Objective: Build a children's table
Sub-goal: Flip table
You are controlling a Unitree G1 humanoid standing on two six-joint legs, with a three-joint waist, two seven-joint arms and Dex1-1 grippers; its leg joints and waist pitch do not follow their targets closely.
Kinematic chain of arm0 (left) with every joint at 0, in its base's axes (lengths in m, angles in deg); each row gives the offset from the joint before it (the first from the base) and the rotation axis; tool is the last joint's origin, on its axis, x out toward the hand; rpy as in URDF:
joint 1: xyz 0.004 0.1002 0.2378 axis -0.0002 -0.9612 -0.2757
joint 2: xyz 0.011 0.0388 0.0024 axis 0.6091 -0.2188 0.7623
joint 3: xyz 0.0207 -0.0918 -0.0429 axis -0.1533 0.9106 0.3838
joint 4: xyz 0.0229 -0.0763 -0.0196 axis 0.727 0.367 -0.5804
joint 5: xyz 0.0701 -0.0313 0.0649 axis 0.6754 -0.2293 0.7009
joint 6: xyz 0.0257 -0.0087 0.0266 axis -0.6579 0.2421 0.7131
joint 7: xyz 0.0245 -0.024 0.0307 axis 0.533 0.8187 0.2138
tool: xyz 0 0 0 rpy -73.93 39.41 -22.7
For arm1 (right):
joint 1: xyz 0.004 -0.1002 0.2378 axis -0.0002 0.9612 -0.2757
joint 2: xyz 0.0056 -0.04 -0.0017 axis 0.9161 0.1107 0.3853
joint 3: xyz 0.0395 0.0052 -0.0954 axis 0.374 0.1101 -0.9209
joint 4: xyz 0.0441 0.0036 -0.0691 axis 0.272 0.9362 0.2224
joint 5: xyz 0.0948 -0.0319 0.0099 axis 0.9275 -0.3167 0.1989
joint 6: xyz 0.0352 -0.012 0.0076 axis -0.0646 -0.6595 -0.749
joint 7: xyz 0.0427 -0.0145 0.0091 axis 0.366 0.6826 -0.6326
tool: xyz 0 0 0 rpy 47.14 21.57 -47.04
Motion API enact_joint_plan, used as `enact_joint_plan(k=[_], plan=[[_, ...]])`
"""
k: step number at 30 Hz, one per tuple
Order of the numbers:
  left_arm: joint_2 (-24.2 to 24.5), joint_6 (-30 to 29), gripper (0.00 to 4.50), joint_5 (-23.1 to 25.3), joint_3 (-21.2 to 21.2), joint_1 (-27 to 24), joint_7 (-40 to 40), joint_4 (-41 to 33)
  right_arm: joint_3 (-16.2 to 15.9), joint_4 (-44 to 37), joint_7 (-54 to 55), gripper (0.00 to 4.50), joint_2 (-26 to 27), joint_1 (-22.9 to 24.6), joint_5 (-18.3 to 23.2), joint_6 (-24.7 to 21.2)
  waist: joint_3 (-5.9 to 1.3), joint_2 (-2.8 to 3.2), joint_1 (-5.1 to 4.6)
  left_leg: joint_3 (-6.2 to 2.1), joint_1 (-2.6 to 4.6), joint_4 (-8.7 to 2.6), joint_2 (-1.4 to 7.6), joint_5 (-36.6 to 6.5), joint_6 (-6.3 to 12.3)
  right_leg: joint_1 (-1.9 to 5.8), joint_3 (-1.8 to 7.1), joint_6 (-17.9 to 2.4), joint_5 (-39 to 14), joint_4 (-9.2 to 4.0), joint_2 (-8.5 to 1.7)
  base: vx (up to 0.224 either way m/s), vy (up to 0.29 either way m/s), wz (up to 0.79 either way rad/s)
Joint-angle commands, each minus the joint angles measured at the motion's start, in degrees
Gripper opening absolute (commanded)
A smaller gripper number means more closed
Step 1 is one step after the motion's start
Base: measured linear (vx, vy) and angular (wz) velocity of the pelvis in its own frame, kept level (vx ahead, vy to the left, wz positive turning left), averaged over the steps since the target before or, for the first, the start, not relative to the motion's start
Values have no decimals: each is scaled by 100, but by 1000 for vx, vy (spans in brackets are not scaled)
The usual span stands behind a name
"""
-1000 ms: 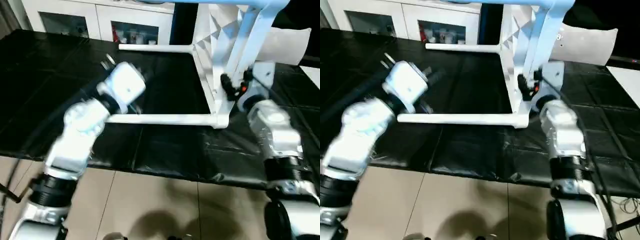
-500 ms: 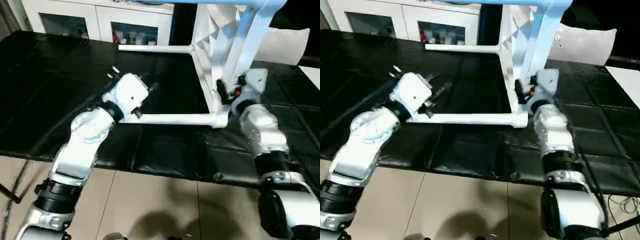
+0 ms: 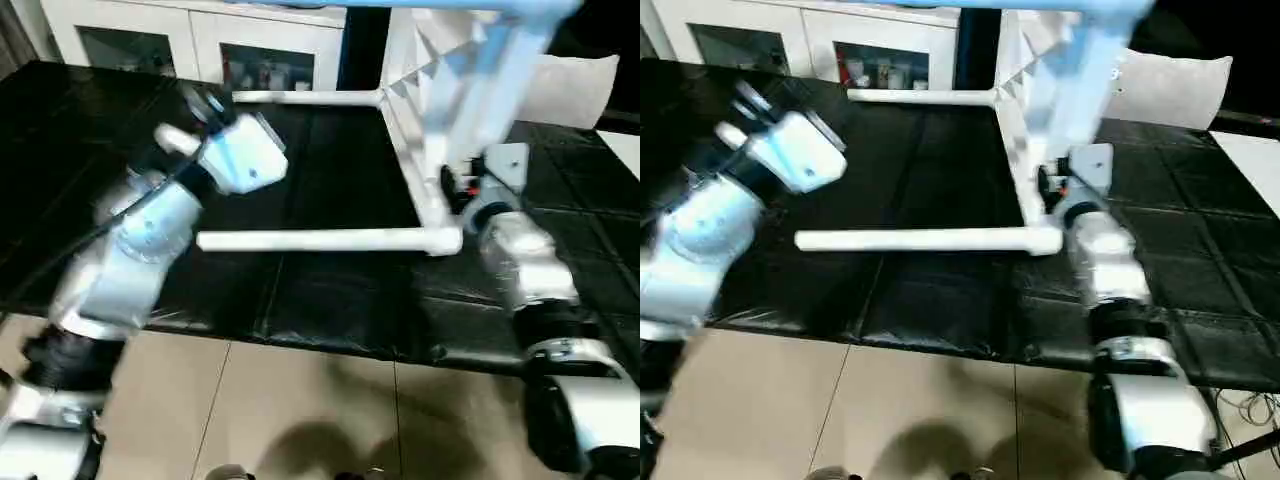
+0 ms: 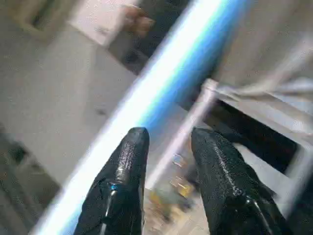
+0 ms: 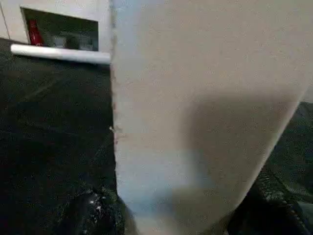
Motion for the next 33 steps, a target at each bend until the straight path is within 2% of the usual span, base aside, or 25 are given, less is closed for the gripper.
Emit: enact_joint_plan(k=[1, 2, 4, 5, 7, 8, 9, 13, 20, 22, 26, 29, 30, 31, 33], plan=[[47, 129, 200, -84, 127, 141, 40, 93, -273, -630, -141, 204, -283, -182, -417, 116, -522, 16, 41, -127, -44, -344, 266, 109, 279, 469, 503, -632, -569, -266, -593, 0, 0, 0], [56, 140, 204, -81, 129, 152, 40, 104, -283, -647, -142, 204, -300, -184, -435, 108, -518, 15, 40, -119, -54, -337, 261, 136, 308, 454, 505, -647, -508, -258, -588, 0, 0, 0], [206, 426, 220, 134, 101, 339, 196, 253, -438, -964, -170, 204, -612, -222, -725, -57, -516, 14, 56, -101, -99, -304, 213, 138, 358, 457, 504, -552, -598, -277, -567, 0, 0, 0], [247, 503, 229, 242, 61, 395, 301, 297, -474, -1066, -161, 204, -704, -240, -791, -131, -517, 15, 65, -103, -94, -302, 213, 167, 373, 454, 503, -524, -592, -275, -559, 0, 0, 0], [289, 572, 256, 429, -11, 488, 452, 358, -538, -1197, -172, 204, -843, -279, -895, -221, -566, -7, 89, -113, -140, -258, 194, 456, 455, 465, 511, -516, -166, -166, -530, 0, 0, 0], [294, 608, 256, 483, -28, 521, 496, 387, -563, -1230, -175, 204, -884, -295, -926, -242, -551, 26, 95, -106, -145, -248, 202, 520, 531, 417, 494, -516, -114, -176, -515, 0, 0, 0], [283, 674, 256, 519, -23, 561, 530, 436, -594, -1275, -166, 204, -925, -306, -950, -287, -538, 27, 104, -84, -154, -237, 185, 450, 556, 413, 493, -507, -247, -209, -527, 0, 0, 0], [288, 453, 262, 636, -75, 763, 430, 793, -752, -1431, -180, 204, -1093, -356, -1145, -308, -509, 28, 144, -80, -154, -249, 190, 200, 479, 392, 475, -287, -840, -279, -522, 0, 0, 0], [261, -12, 262, 627, 41, 970, 408, 1270, -1002, -1807, -198, 204, -1399, -403, -1443, -454, -511, 40, 200, -88, -128, -257, 196, 122, 383, 375, 472, -190, -962, -292, -518, 0, 0, 0], [215, -120, 232, 587, 105, 987, 441, 1346, -1103, -1926, -238, 204, -1562, -476, -1589, -498, -511, 43, 218, -93, -131, -258, 202, 136, 377, 375, 471, -197, -940, -283, -516, 0, 0, 0], [161, -112, 204, 449, 60, 978, 321, 1407, -1182, -1990, -325, 206, -1759, -584, -1667, -572, -507, 33, 275, -84, -130, -252, 193, 128, 409, 364, 473, -139, -985, -293, -509, 0, 0, 0], [80, -125, 179, 305, 0, 926, 150, 1367, -1236, -1995, -369, 206, -1869, -659, -1689, -608, -505, 42, 338, -79, -102, -256, 204, 90, 398, 344, 474, -108, -1114, -312, -514, 0, 0, 0], [20, -151, 179, 223, -19, 890, 69, 1333, -1263, -2001, -395, 206, -1925, -709, -1705, -641, -499, 40, 347, -81, -101, -263, 210, 45, 383, 342, 470, -112, -1156, -314, -516, 0, 0, 0], [-104, -196, 174, 53, -59, 798, -80, 1228, -1304, -2013, -486, 206, -2024, -810, -1730, -728, -494, -10, 332, -70, -104, -264, 209, 25, 385, 348, 469, -103, -1208, -328, -519, 0, 0, 0], [-271, -300, 169, -164, -50, 692, -173, 1085, -1312, -2034, -585, 206, -2101, -910, -1726, -828, -496, 13, 353, -78, -106, -264, 208, -20, 368, 353, 466, -116, -1323, -330, -536, 0, 0, 0]])
